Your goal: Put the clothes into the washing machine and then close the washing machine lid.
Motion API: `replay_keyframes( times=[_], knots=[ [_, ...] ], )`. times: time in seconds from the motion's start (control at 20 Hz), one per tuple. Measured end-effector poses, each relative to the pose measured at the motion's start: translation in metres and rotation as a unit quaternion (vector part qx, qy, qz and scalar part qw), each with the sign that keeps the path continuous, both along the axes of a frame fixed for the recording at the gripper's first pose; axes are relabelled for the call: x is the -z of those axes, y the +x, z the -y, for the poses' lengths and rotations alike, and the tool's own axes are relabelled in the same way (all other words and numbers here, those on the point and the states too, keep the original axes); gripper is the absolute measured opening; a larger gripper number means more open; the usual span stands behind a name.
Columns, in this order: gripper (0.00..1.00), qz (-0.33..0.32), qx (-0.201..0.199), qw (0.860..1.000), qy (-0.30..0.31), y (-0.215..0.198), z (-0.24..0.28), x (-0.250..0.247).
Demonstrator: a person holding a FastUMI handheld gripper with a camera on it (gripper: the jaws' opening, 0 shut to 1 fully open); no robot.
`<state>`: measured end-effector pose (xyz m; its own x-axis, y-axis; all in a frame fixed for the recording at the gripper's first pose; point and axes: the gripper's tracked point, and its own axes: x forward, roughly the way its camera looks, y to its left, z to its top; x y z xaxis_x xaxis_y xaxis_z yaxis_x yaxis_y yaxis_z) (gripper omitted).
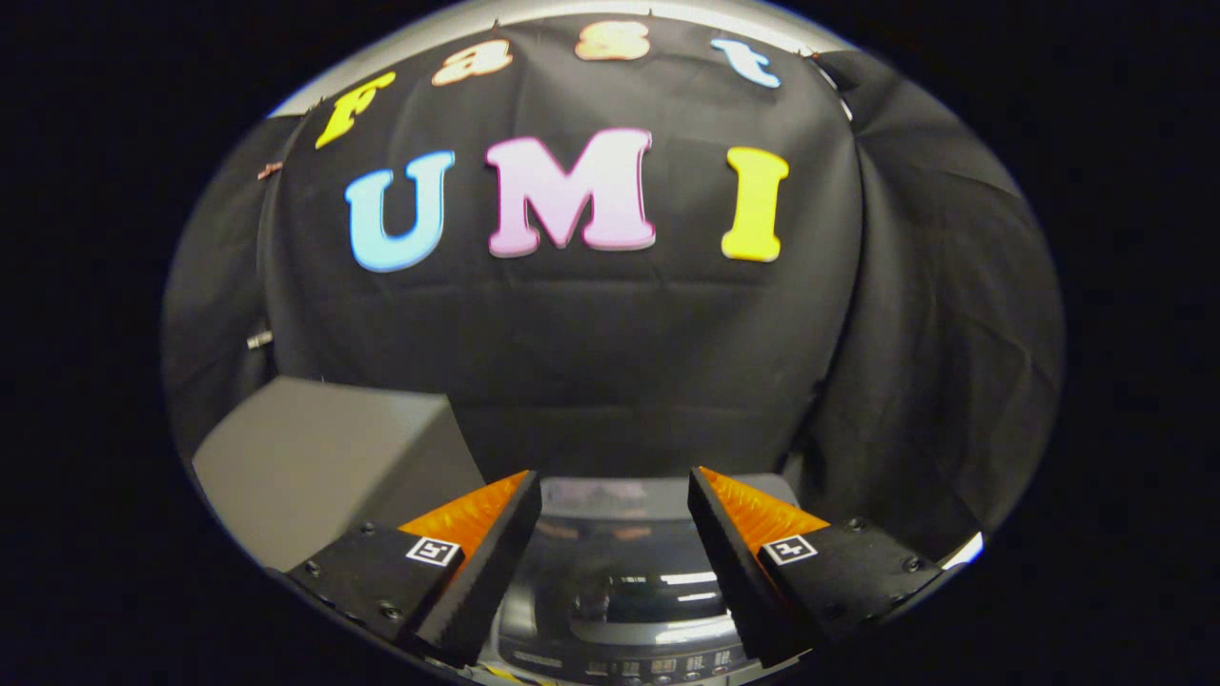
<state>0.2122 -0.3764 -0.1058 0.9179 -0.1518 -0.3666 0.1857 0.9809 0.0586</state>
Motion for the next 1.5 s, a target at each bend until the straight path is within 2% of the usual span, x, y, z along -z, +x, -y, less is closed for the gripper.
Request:
replay_keyframes(
  times=[0.2,0.3,0.4,0.6,1.05,1.5],
  knots=[
    [1.00,0.092,-0.014,0.996,-0.014,-0.008,-0.031,-0.084],
    [0.99,0.131,-0.025,0.991,-0.024,-0.021,-0.051,-0.108],
    [0.99,0.139,-0.047,0.989,-0.029,-0.033,-0.070,-0.111],
    [0.98,0.119,-0.045,0.992,-0.009,-0.035,-0.083,-0.099],
    [0.99,0.132,-0.082,0.988,-0.018,-0.045,-0.105,-0.112],
    [0.99,0.135,-0.081,0.987,-0.009,-0.046,-0.100,-0.121]
  ],
)
